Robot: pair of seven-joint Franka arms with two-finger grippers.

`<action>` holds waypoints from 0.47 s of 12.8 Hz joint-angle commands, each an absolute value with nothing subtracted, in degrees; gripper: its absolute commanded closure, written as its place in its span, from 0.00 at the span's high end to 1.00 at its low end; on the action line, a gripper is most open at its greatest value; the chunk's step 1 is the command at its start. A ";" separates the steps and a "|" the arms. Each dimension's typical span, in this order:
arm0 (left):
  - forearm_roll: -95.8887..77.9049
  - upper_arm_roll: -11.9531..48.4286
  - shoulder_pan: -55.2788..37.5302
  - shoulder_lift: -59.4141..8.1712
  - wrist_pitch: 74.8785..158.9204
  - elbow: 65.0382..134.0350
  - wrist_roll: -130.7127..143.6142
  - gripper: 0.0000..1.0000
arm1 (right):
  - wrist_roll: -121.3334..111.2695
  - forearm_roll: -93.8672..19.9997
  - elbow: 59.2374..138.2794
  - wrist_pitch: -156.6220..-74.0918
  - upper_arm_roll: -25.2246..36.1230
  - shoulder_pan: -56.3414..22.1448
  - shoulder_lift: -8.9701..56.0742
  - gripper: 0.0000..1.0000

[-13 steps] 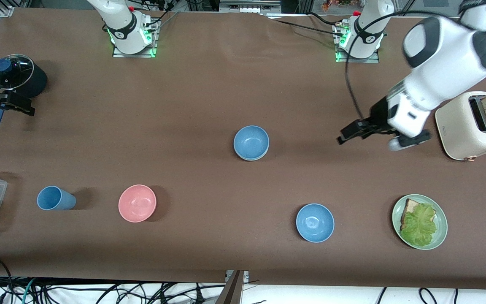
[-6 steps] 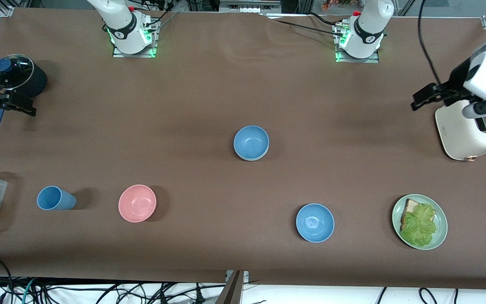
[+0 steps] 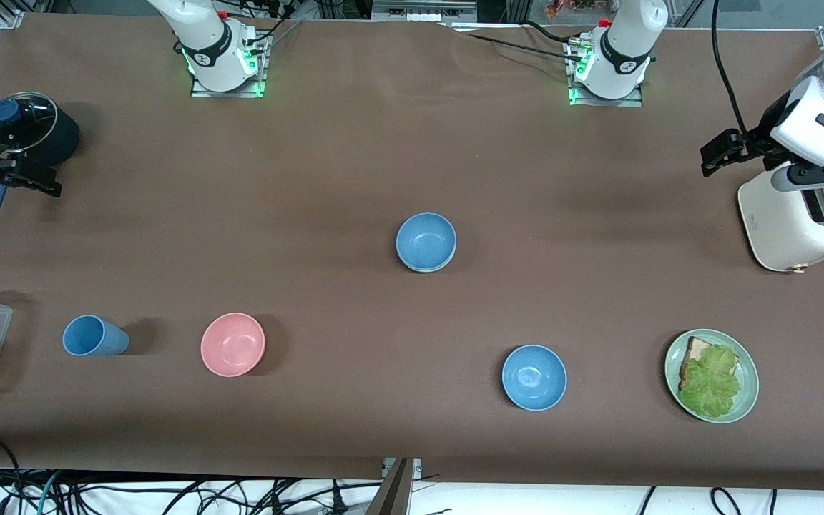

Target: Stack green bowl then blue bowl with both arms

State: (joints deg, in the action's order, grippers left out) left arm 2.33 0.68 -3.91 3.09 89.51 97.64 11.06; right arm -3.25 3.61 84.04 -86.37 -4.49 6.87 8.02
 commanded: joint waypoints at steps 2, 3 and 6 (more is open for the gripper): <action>3.43 0.70 -4.13 2.46 88.42 96.06 10.37 1.00 | -3.60 4.57 84.20 -86.66 -4.48 6.77 7.82 1.00; 3.43 0.79 -4.13 2.46 88.42 96.06 10.72 1.00 | -3.69 4.57 84.20 -86.66 -4.48 6.77 7.82 1.00; 3.34 1.14 -4.04 2.46 89.29 95.98 10.81 1.00 | -3.78 4.57 84.20 -86.66 -4.48 6.85 7.74 1.00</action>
